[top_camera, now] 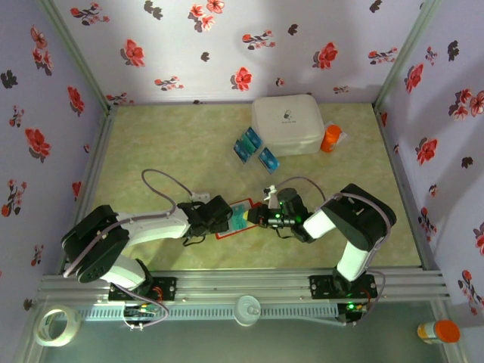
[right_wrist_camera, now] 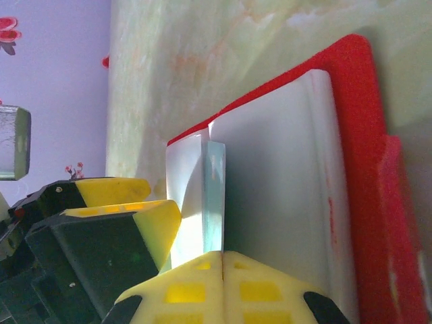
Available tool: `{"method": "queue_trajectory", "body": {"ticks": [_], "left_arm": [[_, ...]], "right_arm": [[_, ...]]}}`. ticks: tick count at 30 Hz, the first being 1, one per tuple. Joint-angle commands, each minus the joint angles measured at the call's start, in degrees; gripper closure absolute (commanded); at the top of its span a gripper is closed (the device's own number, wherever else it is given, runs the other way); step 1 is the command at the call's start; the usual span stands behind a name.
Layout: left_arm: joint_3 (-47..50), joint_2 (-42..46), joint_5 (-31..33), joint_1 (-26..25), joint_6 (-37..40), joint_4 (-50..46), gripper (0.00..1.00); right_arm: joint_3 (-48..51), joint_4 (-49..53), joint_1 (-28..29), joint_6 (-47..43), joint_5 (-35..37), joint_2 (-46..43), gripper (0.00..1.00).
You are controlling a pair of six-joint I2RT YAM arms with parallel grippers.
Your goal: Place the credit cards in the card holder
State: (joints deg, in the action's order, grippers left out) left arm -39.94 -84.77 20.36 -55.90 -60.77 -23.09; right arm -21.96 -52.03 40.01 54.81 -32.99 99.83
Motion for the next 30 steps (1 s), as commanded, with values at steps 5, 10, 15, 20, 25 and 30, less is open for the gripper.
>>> {"method": "queue_trajectory", "body": {"ticks": [5,10,15,20,25,30], "left_arm": [[1.31,0.04,0.86,-0.34,0.41,-2.36,0.04],[0.96,0.84,1.76,-0.22,0.33,-3.19,0.04],[1.51,6.54,2.86,1.63,-1.66,-4.68,0.03],[2.87,10.40,2.55,3.34,-3.01,-5.58,0.03],[3.70,9.24,1.17,3.43,-3.91,-6.33,0.03],[4.00,7.72,0.19,3.43,-4.86,-7.39,0.05]], "right_arm": [[-2.06,6.81,-0.02,-2.86,-3.36,0.87,1.00],[-2.92,9.36,-0.04,-3.89,-3.86,1.40,1.00],[-2.81,10.70,-0.10,-4.35,-3.15,0.98,1.00],[-3.19,12.09,-0.28,-4.93,-3.13,0.72,1.00],[-3.62,12.90,-0.28,-5.06,-3.23,0.63,1.00],[-3.90,13.82,-0.28,-5.24,-3.13,0.37,1.00]]}}
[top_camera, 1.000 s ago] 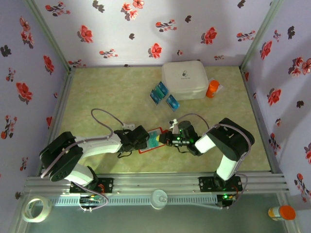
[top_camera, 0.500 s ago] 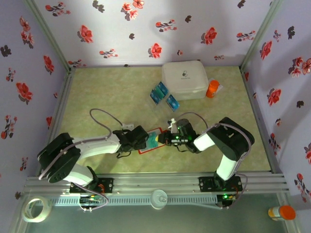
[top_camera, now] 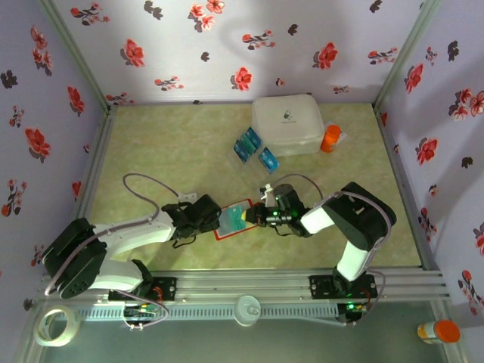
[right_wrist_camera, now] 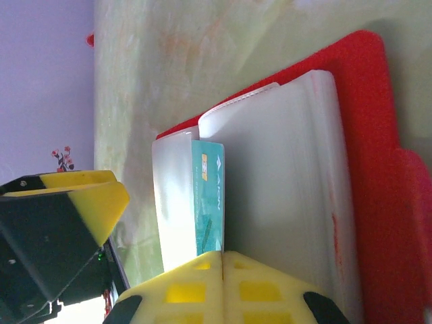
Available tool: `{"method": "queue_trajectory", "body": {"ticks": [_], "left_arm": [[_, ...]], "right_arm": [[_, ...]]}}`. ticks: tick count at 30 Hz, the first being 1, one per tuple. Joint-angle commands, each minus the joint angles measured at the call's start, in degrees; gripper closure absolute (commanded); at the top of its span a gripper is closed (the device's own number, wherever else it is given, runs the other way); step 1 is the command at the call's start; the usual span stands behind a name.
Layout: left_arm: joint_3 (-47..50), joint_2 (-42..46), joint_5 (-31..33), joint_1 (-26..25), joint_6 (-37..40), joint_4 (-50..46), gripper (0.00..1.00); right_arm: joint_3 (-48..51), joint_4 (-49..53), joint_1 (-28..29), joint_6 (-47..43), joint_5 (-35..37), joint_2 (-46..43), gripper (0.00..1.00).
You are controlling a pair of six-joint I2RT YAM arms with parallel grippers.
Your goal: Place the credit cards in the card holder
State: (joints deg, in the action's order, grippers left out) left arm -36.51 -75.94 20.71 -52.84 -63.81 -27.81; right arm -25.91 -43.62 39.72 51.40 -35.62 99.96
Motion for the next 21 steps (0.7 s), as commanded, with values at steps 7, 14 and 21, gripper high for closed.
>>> {"method": "queue_trajectory", "body": {"ticks": [7,14,21], "left_arm": [[-0.69,-4.39,-1.09,0.35,-1.51,-4.51,0.06],[-2.00,-7.73,-1.64,0.32,0.01,-1.95,0.06],[-3.36,-10.11,-1.72,0.37,1.47,-0.36,0.06]], "right_arm": [[-0.10,6.85,0.00,-2.26,-0.27,-0.36,1.00],[-0.54,8.48,0.00,-2.52,-0.50,-0.95,1.00],[-1.74,11.38,0.22,-3.28,-0.90,-1.61,1.00]]}}
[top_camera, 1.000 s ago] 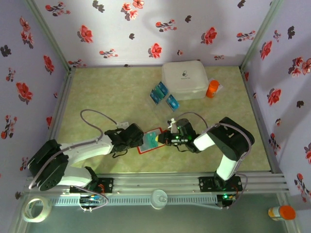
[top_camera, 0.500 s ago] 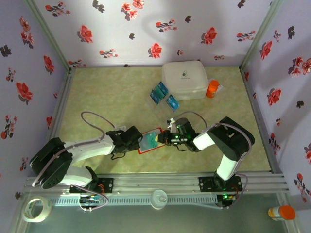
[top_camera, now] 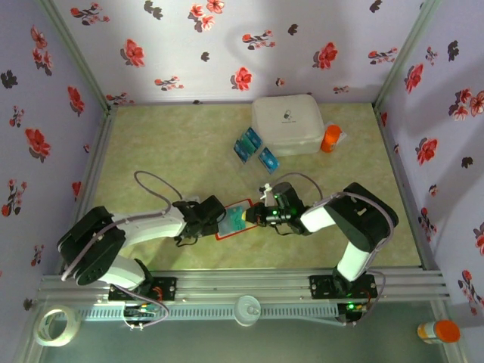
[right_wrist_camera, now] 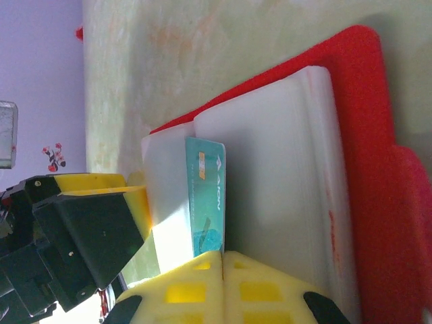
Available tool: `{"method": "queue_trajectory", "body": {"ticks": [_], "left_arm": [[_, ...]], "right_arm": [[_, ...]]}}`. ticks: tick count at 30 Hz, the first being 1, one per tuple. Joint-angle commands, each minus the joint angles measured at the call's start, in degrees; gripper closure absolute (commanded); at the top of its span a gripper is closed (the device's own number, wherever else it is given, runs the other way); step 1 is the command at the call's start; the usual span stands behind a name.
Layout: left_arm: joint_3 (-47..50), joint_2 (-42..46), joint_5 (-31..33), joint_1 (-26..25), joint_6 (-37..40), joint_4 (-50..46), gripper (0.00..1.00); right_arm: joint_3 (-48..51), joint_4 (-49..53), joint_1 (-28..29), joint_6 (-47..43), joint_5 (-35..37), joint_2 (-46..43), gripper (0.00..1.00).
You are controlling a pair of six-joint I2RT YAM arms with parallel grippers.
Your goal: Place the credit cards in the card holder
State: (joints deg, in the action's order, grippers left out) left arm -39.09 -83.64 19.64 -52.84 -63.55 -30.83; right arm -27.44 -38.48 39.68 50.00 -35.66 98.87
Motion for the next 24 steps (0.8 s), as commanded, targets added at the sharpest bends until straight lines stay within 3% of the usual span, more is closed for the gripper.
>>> {"method": "queue_trajectory", "body": {"ticks": [1,16,17,21,24], "left_arm": [[-0.81,-2.57,-0.73,0.40,1.39,2.82,0.06],[-0.80,-3.71,-0.93,0.46,2.30,4.83,0.06],[-0.78,-3.74,-0.92,0.46,2.44,5.05,0.06],[-1.33,-4.14,-0.97,0.63,2.90,5.33,0.06],[-2.07,-4.54,-0.94,0.77,3.51,5.49,0.06]], "right_arm": [[-0.48,6.62,0.39,-2.00,-0.89,-0.50,1.00],[-6.42,14.63,3.82,-4.28,0.10,0.70,1.00],[-6.64,15.57,3.82,-4.63,0.12,0.32,0.97],[-7.90,23.15,3.32,-8.30,1.32,-3.99,0.69],[-8.93,30.41,2.29,-11.60,2.74,-8.49,0.58]]}}
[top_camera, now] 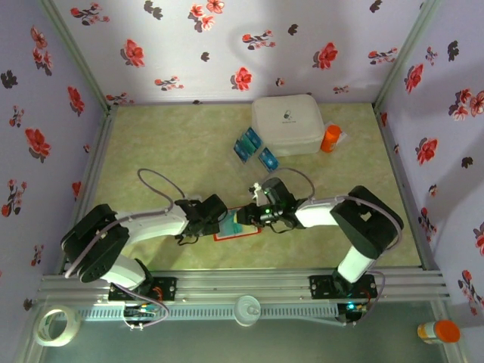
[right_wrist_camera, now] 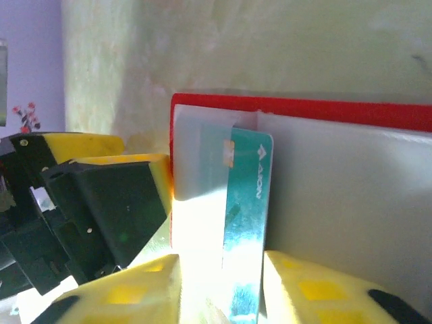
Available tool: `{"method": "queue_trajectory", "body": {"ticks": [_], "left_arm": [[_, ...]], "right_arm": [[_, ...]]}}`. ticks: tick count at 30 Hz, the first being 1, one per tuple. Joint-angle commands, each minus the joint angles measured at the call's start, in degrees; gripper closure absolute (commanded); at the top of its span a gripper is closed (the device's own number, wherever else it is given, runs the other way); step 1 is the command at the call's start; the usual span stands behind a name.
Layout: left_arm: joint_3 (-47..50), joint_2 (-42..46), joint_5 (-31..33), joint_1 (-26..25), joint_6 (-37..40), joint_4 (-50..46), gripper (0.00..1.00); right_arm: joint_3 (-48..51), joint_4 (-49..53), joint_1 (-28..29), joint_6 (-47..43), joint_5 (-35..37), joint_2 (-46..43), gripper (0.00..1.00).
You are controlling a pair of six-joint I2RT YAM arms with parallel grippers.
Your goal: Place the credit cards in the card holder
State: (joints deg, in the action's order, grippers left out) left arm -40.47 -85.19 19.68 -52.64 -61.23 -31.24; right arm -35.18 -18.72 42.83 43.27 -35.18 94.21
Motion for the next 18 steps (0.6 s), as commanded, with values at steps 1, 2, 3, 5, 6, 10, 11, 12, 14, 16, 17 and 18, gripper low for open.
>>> {"method": "queue_trajectory", "body": {"ticks": [1,2,3,5,6,10,11,12,14,16,17,18], "left_arm": [[-0.86,-3.06,-1.03,0.61,1.27,5.95,0.06],[-1.01,-3.30,-0.96,0.64,1.46,6.01,0.06],[-1.23,-3.32,-1.03,0.71,1.49,6.01,0.06],[-1.22,-3.37,-1.12,0.70,1.56,6.19,0.06],[-1.24,-3.35,-1.20,0.69,1.63,6.20,0.06],[-0.73,-3.40,-1.34,0.66,1.81,6.80,0.06],[-0.65,-3.32,-1.33,0.67,1.93,6.95,0.06],[-0.51,-3.46,-1.43,0.63,2.01,7.13,0.06],[-0.49,-3.77,-1.47,0.67,2.17,7.34,0.06],[-0.59,-4.04,-1.49,0.70,2.30,7.57,0.06],[-0.63,-4.13,-1.55,0.75,2.30,7.72,0.06],[-0.59,-4.12,-1.66,0.70,2.34,7.98,0.06]], "right_arm": [[-1.48,12.62,-1.11,-5.67,2.81,-5.36,0.56],[-1.74,14.53,-1.46,-6.51,3.47,-6.87,0.54],[-2.12,16.45,-1.60,-7.29,4.12,-8.15,0.54],[-2.85,19.25,-1.70,-8.39,5.26,-9.96,0.56],[-3.26,20.38,-1.70,-8.77,5.64,-10.44,0.58],[-4.33,21.38,-1.61,-9.14,5.88,-10.30,0.75],[-4.61,21.34,-1.53,-9.13,5.82,-9.77,0.79],[-5.07,21.18,-1.39,-9.03,5.76,-9.10,0.83],[-6.08,20.87,-0.93,-9.07,5.72,-7.60,0.88],[-7.05,20.51,-0.24,-8.94,5.77,-6.18,0.90],[-7.59,20.46,0.16,-8.98,5.92,-5.52,0.90],[-8.15,20.39,0.50,-8.98,6.05,-4.83,0.90]]}}
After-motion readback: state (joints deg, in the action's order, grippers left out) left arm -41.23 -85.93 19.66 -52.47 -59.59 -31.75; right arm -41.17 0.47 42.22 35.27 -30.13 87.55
